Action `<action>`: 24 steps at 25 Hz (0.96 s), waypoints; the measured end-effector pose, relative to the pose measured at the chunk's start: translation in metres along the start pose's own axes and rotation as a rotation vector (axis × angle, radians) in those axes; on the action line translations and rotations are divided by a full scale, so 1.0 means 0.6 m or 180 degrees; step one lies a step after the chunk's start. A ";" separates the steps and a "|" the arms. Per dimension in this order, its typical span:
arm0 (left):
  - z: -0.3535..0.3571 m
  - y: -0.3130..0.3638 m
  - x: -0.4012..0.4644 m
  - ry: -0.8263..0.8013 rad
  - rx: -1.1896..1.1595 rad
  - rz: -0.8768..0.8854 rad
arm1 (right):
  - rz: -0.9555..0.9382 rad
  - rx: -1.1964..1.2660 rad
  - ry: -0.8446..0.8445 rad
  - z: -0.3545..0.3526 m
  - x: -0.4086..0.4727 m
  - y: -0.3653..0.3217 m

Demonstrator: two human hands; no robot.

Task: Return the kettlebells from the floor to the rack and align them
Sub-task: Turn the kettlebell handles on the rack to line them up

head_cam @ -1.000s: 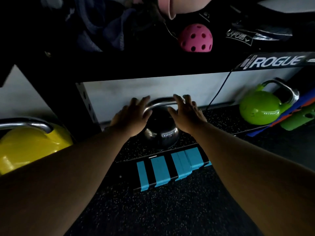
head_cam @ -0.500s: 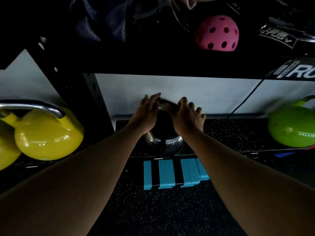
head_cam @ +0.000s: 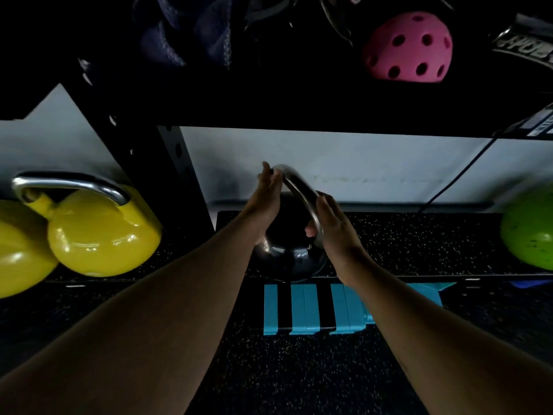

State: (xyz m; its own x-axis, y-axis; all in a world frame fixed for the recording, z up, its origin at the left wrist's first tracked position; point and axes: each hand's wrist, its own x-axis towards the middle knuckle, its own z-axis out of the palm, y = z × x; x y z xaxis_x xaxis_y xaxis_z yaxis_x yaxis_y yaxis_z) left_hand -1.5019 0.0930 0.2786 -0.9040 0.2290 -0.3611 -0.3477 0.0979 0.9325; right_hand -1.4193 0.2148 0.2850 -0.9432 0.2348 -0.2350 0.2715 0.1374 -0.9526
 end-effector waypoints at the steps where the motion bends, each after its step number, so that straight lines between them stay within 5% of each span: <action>1: 0.001 -0.003 -0.005 0.0004 0.0030 0.0068 | -0.0024 0.0042 -0.0039 -0.003 0.001 0.000; 24: -0.034 -0.012 0.033 -0.0242 -0.0015 0.0467 | 0.0100 0.0811 -0.0237 0.083 0.000 0.006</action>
State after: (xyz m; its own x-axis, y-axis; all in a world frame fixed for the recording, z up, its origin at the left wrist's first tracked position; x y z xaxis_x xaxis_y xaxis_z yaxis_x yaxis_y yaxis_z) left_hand -1.5222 0.0772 0.2648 -0.9237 0.3131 -0.2207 -0.2148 0.0535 0.9752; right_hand -1.4279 0.1676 0.2717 -0.9492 0.1624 -0.2696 0.2527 -0.1177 -0.9604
